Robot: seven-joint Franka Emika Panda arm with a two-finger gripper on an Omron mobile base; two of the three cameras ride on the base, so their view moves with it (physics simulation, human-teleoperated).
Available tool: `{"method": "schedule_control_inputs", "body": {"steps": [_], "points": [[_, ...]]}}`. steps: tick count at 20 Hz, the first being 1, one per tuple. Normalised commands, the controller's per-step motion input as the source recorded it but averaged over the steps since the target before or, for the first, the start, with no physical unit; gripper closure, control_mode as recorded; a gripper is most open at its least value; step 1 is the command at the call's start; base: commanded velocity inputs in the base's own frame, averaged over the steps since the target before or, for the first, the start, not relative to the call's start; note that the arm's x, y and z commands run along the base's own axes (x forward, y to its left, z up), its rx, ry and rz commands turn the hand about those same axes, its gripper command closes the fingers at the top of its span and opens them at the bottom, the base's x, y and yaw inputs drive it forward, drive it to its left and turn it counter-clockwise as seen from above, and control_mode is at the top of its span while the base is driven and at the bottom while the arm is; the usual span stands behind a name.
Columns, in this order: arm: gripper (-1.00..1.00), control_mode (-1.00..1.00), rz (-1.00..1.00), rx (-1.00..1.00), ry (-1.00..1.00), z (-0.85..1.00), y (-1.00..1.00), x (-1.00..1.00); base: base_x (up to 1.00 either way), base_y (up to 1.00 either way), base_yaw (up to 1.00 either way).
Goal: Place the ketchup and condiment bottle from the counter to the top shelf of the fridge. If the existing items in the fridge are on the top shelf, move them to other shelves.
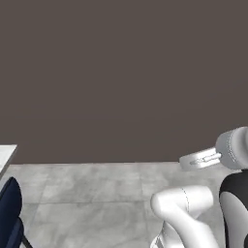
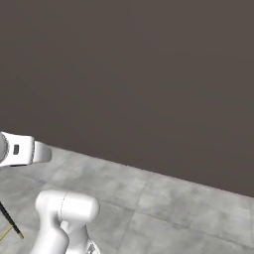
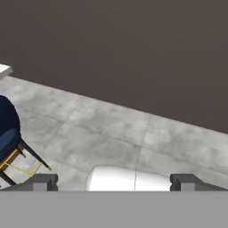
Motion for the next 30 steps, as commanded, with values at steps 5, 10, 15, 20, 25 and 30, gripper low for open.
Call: {"method": "schedule_control_inputs", "body": {"steps": [5,10,15,20,25,30], "points": [[-1.0,1.0,0.0,0.0,0.0,0.0,0.0,0.0,1.0,0.18,0.26],[-1.0,1.0,0.0,0.0,0.0,0.0,0.0,0.0,1.0,0.21,0.29],[-1.0,1.0,0.0,0.0,0.0,0.0,0.0,0.0,1.0,0.25,0.31],[-1.0,1.0,0.0,0.0,0.0,0.0,0.0,0.0,1.0,0.23,0.43],[-1.0,1.0,0.0,0.0,0.0,0.0,0.0,0.0,0.99,0.03,0.66],[-1.0,1.0,0.0,0.0,0.0,0.0,0.0,0.0,0.88,0.0,0.77]]}}
